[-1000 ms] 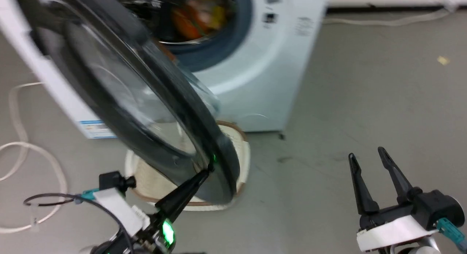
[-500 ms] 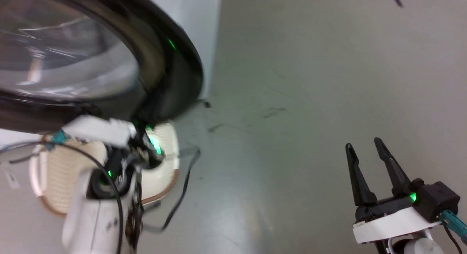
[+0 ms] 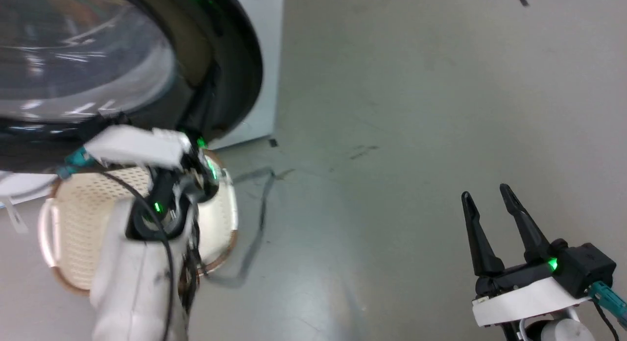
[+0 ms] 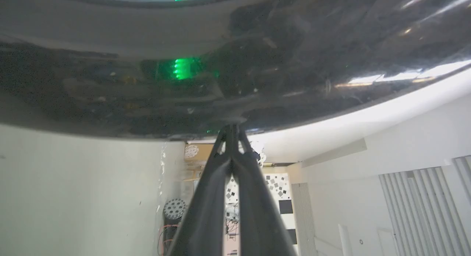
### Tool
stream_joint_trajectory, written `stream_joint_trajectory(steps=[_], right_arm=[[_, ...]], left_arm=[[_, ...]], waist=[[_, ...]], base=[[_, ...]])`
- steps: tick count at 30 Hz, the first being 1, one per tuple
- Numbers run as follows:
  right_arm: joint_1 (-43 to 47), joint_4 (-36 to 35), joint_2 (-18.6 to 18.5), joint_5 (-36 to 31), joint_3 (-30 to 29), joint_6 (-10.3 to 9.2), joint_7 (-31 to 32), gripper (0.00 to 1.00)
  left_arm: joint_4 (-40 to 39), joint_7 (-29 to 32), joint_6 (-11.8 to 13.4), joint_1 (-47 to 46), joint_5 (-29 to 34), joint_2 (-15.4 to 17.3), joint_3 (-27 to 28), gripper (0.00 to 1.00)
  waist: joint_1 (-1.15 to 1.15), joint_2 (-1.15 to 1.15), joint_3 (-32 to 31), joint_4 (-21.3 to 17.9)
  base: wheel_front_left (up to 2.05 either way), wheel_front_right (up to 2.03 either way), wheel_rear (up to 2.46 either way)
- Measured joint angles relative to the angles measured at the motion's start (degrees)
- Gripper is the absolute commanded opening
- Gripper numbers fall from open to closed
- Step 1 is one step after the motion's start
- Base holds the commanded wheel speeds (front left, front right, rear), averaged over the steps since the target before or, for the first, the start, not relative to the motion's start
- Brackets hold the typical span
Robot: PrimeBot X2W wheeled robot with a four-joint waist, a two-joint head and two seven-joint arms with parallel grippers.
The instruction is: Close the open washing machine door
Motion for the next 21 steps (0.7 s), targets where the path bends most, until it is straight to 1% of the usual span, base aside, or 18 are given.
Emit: stream_joint_trajectory(steps=[3, 6, 7, 8, 9, 13, 15, 17, 18, 20, 21], right_arm=[[0.2, -0.3, 0.0, -0.9, -0.3, -0.01, 0.0, 1.0], [0.7, -0.8, 0.0, -1.9, -0.7, -0.01, 0.0, 1.0], [0.9, -0.9, 0.0, -2.3, -0.9, -0.01, 0.0, 1.0], [1.4, -1.0, 0.0, -2.6, -1.1, -0.01, 0.0, 1.0], [1.8, -1.0, 0.0, -2.8, -1.2, -0.01, 0.0, 1.0], [3.3, -1.2, 0.0, -3.5, -1.6, -0.01, 0.0, 1.0], [3.9, -1.3, 0.0, -3.9, -1.7, -0.01, 0.0, 1.0], [4.7, -1.4, 0.0, -4.3, -1.8, -0.01, 0.0, 1.0], [5.0, -1.3, 0.0, -4.5, -1.8, -0.01, 0.0, 1.0], [5.5, -1.3, 0.0, -4.7, -1.6, -0.01, 0.0, 1.0], [5.7, -1.3, 0.0, -4.8, -1.5, -0.01, 0.0, 1.0]], left_arm=[[-4.3, -0.5, -0.1, 5.3, 2.5, 0.4, -1.9, 0.0], [-9.5, -2.5, -0.1, 11.6, 7.5, 2.4, -5.1, 0.0], [-11.3, -3.9, -0.1, 13.5, 10.0, 3.4, -6.4, 0.31], [-12.9, -5.8, -0.1, 15.4, 12.9, 4.8, -7.9, 0.85], [-14.4, -8.2, -0.1, 17.1, 15.9, 6.3, -9.4, 1.0], [-17.4, -19.5, -0.1, 22.8, 26.0, 11.6, -14.2, 1.0], [-17.1, -23.2, -0.1, 24.6, 32.0, 14.1, -15.8, 1.0], [-16.1, -24.4, -0.1, 25.9, 40.0, 16.3, -16.5, 1.0], [-15.7, -24.6, -0.1, 26.5, 43.8, 16.8, -16.7, 1.0], [-15.8, -24.7, 0.2, 27.7, 51.7, 17.0, -16.3, 1.0], [-16.3, -24.7, 1.0, 28.4, 56.0, 16.8, -16.0, 1.0]], waist=[[-0.01, 0.0, -1.3, 2.0], [-0.01, 0.0, -2.7, 4.5], [-0.01, 0.0, -3.2, 5.4], [-0.01, 0.0, -3.8, 6.4], [-0.01, 0.0, -4.3, 7.3], [-0.01, 0.0, -6.7, 11.5], [-0.01, 0.0, -7.9, 13.6], [-0.01, 0.0, -9.1, 15.9], [-0.01, -0.01, -9.6, 16.9], [-0.02, 0.0, -10.7, 19.1], [-0.02, 0.0, -11.2, 20.2]], base=[[0.0, 0.0, 0.0], [0.0, 0.0, 0.0], [0.0, 0.0, 0.0], [0.0, 0.0, 0.0], [0.0, 0.0, 0.0], [0.0, 0.0, 0.0], [0.0, 0.0, 0.0], [0.0, 0.0, 0.0], [0.0, 0.0, 0.0], [0.0, 0.0, 0.0], [0.0, 0.0, 0.0]])
